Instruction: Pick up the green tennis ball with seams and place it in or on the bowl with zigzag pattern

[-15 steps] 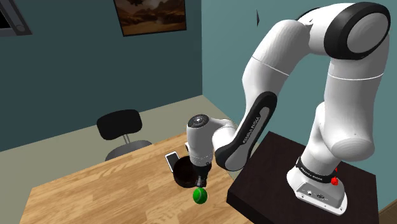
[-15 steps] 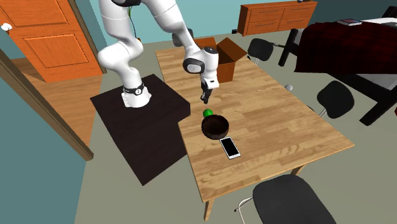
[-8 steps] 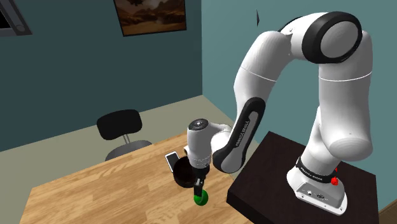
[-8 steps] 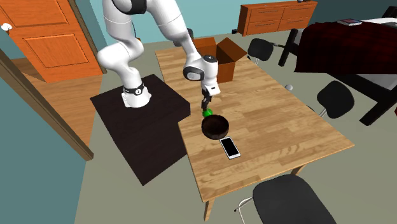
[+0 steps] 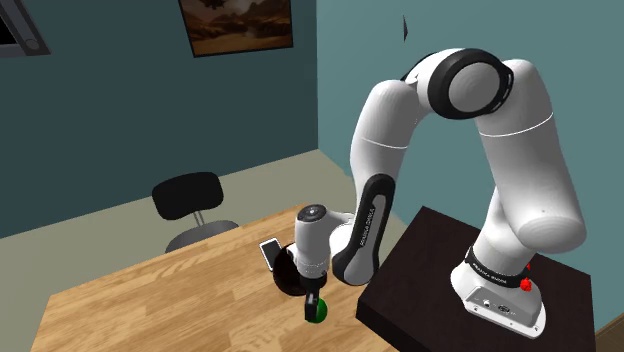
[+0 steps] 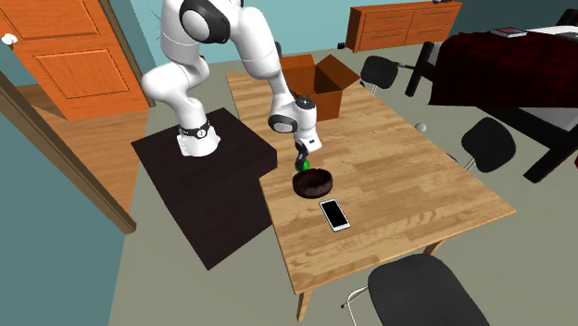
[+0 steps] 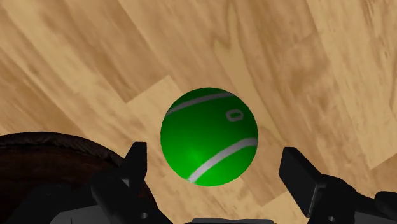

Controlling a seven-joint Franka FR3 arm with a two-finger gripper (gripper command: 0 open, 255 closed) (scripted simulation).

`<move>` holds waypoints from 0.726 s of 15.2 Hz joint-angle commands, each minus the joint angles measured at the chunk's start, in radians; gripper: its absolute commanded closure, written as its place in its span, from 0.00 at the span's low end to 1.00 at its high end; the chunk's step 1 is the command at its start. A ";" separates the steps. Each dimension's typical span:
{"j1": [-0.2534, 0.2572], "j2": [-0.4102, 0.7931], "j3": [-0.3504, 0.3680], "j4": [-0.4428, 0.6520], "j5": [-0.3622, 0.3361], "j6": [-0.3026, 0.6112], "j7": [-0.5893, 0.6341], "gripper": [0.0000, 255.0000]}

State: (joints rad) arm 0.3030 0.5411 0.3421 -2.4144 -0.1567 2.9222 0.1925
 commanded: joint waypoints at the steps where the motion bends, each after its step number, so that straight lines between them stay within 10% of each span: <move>1: 0.017 0.036 -0.026 0.017 -0.011 0.023 0.006 0.00; 9: 0.020 0.045 -0.030 0.020 -0.017 0.028 0.011 0.00; 10: 0.024 0.054 -0.033 0.032 -0.018 0.024 0.012 1.00; 11: 0.025 0.049 -0.031 0.029 -0.017 0.024 0.014 1.00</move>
State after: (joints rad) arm 0.3284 0.5897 0.3156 -2.3843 -0.1744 2.9466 0.2041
